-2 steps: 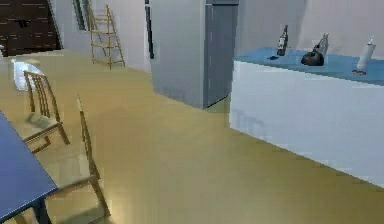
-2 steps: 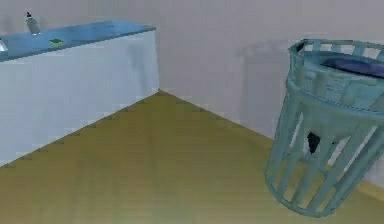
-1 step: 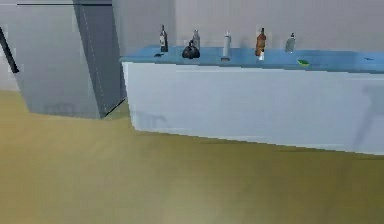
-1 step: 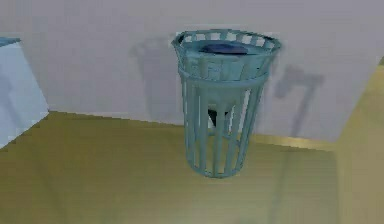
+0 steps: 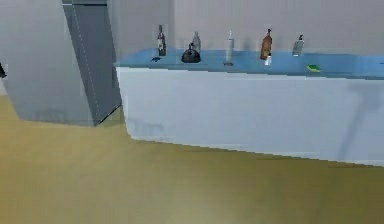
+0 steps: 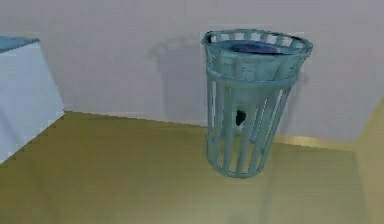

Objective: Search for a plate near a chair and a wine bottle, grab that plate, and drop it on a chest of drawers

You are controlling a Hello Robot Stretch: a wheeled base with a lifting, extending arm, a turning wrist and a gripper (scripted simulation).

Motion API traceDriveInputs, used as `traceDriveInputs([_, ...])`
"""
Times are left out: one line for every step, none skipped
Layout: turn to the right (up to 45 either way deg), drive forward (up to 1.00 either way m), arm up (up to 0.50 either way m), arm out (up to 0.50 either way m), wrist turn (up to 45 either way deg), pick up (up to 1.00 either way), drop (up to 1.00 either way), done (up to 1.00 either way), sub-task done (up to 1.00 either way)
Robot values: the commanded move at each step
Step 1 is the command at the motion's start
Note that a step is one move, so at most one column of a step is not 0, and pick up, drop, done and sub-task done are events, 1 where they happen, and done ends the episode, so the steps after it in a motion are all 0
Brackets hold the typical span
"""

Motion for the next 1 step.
traceDriveInputs([-27.0,0.00,0.00,0.00,0.0,0.00,0.00,0.00,0.00])
